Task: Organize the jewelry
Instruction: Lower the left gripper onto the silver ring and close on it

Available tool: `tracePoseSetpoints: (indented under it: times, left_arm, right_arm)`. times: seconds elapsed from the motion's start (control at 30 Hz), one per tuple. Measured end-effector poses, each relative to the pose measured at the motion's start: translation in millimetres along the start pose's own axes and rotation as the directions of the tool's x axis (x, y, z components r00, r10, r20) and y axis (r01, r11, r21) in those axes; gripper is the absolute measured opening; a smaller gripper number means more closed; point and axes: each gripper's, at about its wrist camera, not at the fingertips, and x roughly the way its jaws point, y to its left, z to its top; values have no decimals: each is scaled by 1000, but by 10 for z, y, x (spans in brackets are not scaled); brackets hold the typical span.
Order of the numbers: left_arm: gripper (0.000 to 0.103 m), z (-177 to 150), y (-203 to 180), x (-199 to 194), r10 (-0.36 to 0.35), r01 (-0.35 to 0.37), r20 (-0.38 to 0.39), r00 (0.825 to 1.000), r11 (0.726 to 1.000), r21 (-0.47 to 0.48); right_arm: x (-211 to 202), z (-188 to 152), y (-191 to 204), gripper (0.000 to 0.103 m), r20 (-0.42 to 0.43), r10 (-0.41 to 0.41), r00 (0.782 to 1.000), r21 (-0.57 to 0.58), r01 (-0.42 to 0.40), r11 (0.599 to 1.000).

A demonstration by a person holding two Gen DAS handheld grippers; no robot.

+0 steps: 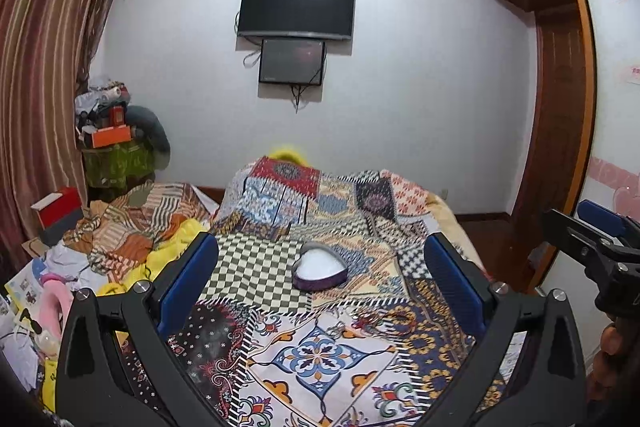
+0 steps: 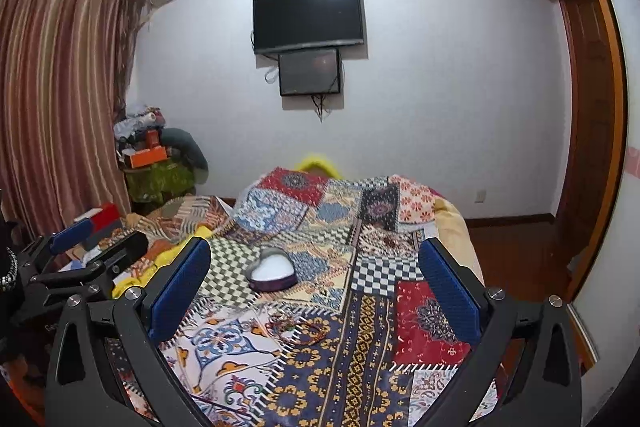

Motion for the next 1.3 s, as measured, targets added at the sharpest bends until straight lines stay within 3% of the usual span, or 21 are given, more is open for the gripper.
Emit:
tracePoseSetpoints:
  times: [0.23, 0.43, 0.5, 0.6, 0.7, 0.9, 1.07, 1.23, 1.3]
  left_arm:
    - [103, -186, 174, 521, 31, -32, -124, 992, 999, -7]
    - [99, -419, 272, 1003, 24, -27, -248, 969, 1000, -6]
    - [98, -511, 284, 1145, 22, -23, -288, 957, 1000, 0]
    - [88, -642, 269, 1315, 11, -10, -344, 939, 1000, 3]
    - [84, -780, 256, 1459, -19, 23, -414, 910, 1000, 3]
    - [74, -985, 166, 1619, -78, 90, -493, 866, 996, 2]
    - [64, -1073, 92, 1730, -129, 144, -521, 844, 989, -11]
    - [45, -1146, 22, 1846, -167, 185, -547, 820, 982, -21]
    - [44, -1160, 6, 1873, -162, 184, -542, 824, 983, -14]
  right_arm:
    - [465, -180, -205, 103, -110, -49, 993, 6, 50, 999]
    - [947, -415, -420, 103, -256, -46, 966, 33, 57, 998]
    - [1053, -491, -452, 103, -299, -30, 954, 43, 45, 998]
    - [1173, -612, -477, 103, -353, -5, 936, 48, 24, 999]
    - [1261, -711, -493, 103, -396, 19, 918, 49, 1, 999]
    - [1384, -791, -490, 103, -431, 65, 900, 42, -52, 998]
    - [1489, -815, -469, 102, -447, 105, 888, 57, -89, 994]
    - [1527, -828, -436, 99, -452, 115, 885, 52, -102, 993]
    - [1544, -832, -423, 97, -455, 119, 882, 49, -109, 993]
